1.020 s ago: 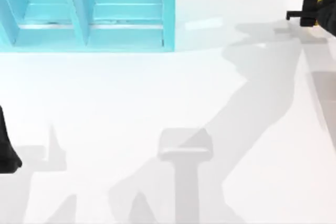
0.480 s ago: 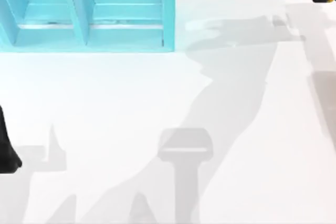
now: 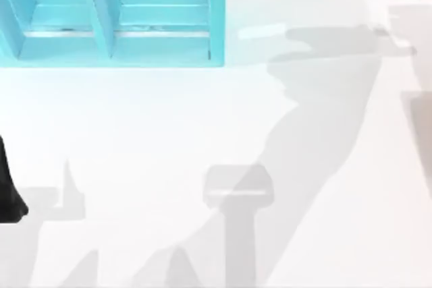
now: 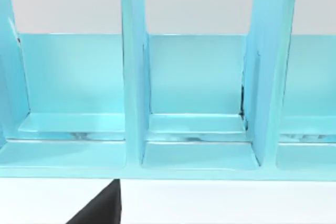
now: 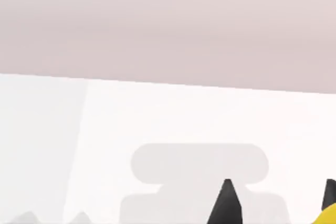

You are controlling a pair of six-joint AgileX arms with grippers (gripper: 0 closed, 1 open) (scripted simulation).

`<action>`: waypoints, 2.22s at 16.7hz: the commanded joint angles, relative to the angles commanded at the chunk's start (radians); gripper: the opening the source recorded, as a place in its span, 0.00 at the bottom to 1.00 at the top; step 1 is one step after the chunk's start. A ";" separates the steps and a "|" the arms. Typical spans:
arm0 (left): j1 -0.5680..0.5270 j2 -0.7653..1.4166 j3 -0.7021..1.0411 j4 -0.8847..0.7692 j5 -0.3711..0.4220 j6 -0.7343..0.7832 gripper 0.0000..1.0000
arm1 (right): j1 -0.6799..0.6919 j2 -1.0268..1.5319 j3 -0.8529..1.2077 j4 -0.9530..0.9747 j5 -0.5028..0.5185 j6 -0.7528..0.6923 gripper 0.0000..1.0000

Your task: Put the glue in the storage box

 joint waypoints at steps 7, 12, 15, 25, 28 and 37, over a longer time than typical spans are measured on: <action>0.000 0.000 0.000 0.000 0.000 0.000 1.00 | -0.366 -0.140 -0.029 -0.401 -0.334 -0.569 0.00; 0.000 0.000 0.000 0.000 0.000 0.000 1.00 | -0.622 -0.236 -0.112 -0.779 -0.612 -1.137 0.00; 0.000 0.000 0.000 0.000 0.000 0.000 1.00 | -0.737 -0.279 -0.180 -0.994 -0.758 -1.438 0.00; 0.000 0.000 0.000 0.000 0.000 0.000 1.00 | -0.859 -0.323 -0.310 -1.307 -0.957 -1.800 0.00; 0.000 0.000 0.000 0.000 0.000 0.000 1.00 | -0.853 -0.318 -0.308 -1.303 -0.955 -1.796 0.00; 0.000 0.000 0.000 0.000 0.000 0.000 1.00 | -0.754 -0.321 -0.446 -0.993 -0.967 -1.589 0.00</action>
